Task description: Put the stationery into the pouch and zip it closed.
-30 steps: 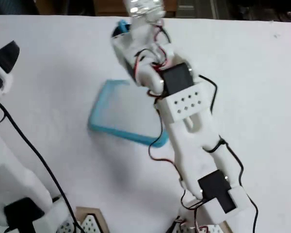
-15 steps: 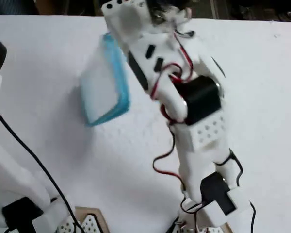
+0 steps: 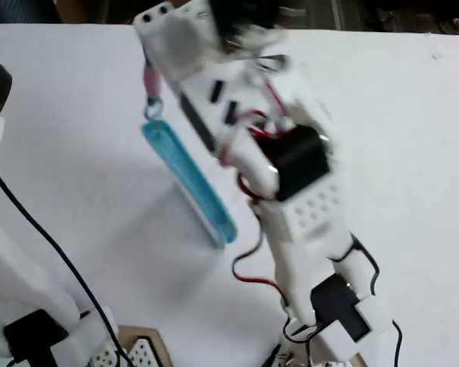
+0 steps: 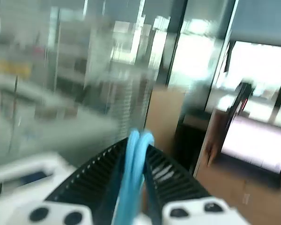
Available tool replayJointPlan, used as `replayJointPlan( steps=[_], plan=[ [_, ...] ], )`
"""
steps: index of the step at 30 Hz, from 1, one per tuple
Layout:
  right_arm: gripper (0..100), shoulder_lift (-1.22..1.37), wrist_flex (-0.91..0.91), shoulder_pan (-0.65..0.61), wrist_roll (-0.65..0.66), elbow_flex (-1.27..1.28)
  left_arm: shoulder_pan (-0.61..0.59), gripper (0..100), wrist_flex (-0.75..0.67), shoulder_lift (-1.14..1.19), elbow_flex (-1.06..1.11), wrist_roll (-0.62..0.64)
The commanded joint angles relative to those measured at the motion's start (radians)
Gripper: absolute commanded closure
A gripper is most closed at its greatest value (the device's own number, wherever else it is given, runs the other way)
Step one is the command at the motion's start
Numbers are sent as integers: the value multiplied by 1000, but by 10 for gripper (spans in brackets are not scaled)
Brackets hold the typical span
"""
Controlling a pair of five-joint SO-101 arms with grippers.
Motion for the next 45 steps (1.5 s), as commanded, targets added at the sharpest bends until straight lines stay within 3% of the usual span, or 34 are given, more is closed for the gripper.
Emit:
replayJointPlan(
  steps=[1, 7, 22, 27, 32, 45],
  plan=[
    [981, -5, -38, -38, 5, 135, -8, 657, 0, -2, -25, -34],
    [981, -16, -136, -31, 5, 298, -4, 657, 0, 2, -23, -64],
    [981, -315, 13, -28, 9, 316, -2, 654, -58, 7, 132, -110],
    [981, -374, 5, -31, 6, 308, 62, 654, -38, 2, 132, -110],
    [981, -380, -70, -56, 5, 255, 116, 656, -2, -4, 123, -107],
    [981, -343, -308, -51, 12, 236, 116, 656, 2, -162, 103, -109]
  ],
)
